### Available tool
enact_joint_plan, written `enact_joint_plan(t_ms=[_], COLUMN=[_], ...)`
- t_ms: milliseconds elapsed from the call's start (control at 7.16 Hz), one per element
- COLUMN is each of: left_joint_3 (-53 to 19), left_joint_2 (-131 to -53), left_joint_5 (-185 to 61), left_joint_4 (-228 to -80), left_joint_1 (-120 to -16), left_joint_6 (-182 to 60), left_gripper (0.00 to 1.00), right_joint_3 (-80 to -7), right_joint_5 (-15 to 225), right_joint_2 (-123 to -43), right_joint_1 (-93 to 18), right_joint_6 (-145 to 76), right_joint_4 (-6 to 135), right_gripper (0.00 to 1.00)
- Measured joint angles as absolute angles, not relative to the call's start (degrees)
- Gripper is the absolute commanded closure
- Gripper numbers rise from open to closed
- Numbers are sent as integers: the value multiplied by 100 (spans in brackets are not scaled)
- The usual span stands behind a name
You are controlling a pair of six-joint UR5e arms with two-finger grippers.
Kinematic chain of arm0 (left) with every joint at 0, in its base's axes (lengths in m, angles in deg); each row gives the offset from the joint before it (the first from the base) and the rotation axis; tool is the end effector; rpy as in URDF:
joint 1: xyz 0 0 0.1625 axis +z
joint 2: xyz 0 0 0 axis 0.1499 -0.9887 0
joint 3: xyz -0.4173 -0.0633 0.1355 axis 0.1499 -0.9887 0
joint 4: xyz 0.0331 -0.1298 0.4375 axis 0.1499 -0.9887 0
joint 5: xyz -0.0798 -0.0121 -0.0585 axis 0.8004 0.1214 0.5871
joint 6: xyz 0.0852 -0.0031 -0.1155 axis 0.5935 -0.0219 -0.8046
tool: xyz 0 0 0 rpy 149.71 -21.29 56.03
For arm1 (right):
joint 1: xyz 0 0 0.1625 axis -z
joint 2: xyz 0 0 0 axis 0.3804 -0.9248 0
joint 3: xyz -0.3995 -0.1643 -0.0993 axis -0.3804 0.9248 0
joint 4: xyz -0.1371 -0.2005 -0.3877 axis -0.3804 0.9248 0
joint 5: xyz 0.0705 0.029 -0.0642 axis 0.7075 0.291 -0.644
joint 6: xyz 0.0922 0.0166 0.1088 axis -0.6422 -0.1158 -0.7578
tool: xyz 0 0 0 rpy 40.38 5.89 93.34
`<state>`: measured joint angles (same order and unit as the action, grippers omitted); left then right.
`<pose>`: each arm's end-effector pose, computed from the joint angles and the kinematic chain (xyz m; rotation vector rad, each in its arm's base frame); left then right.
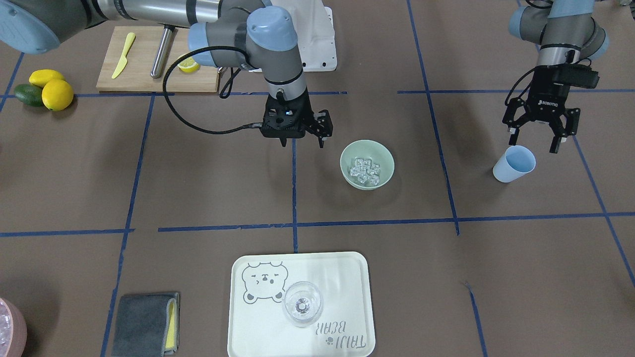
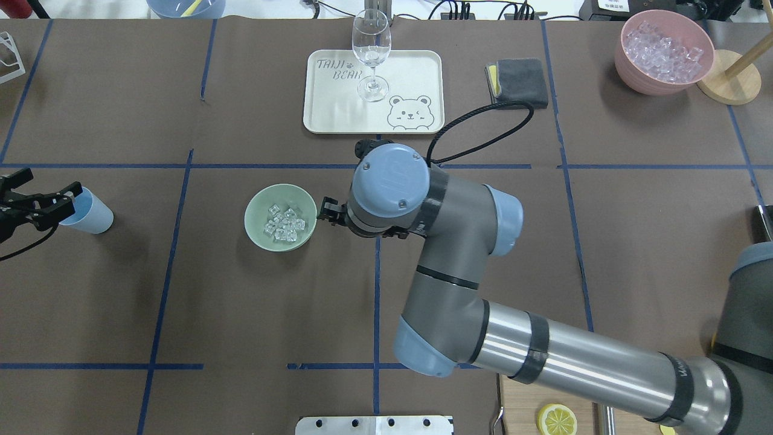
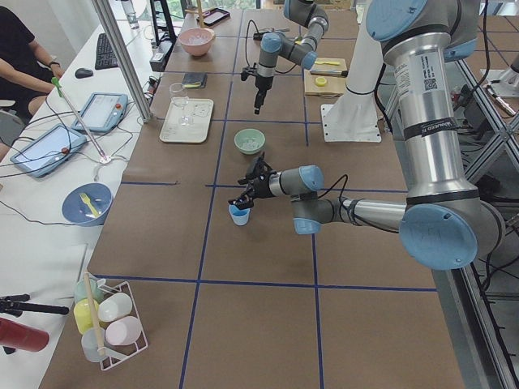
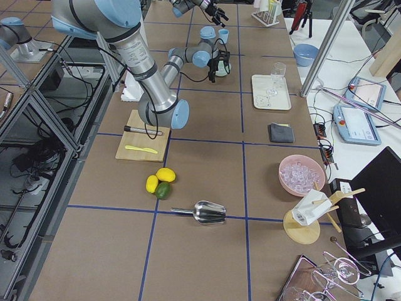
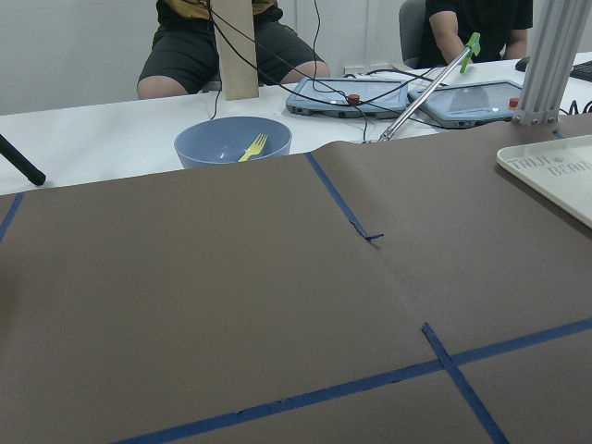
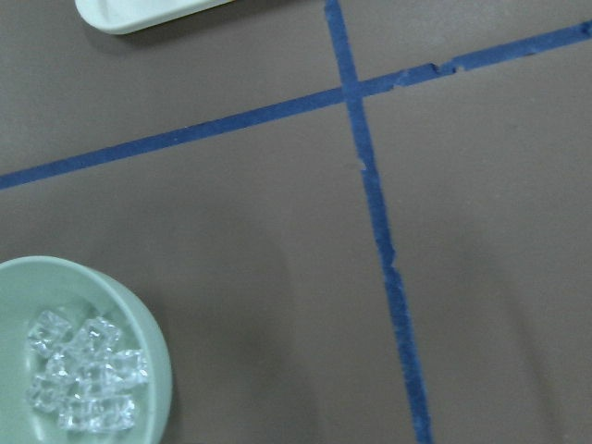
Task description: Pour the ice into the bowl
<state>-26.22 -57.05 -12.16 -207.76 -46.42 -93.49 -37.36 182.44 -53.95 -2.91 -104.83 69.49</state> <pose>0.2676 -0.4339 0.5672 1.0488 0.8105 -0.1365 -0.6890 -0.4441 0.1427 0.0712 -0.9518 0.2666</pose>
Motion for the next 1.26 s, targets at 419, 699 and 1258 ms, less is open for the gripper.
enact_joint_plan(t_ms=[419, 699, 1258], left_joint_3=[-2765, -2778, -2776], left_joint_2=[-5779, -5842, -6131], left_joint_5=[-273, 476, 998], left_joint_4=[-20587, -20387, -19520], left_joint_1=[-5501, -6175, -6782], left_joint_6=[-8861, -8456, -7991], left_gripper=[0, 0, 0], right_joint_3=[-2304, -1751, -1611], right_joint_5=[18232, 18237, 18274], right_joint_2=[-4457, -4203, -4177], right_joint_1=[-270, -241, -131], right_joint_6=[-10546, -10548, -10491], right_joint_4=[6588, 6389, 6358], right_gripper=[13, 93, 100])
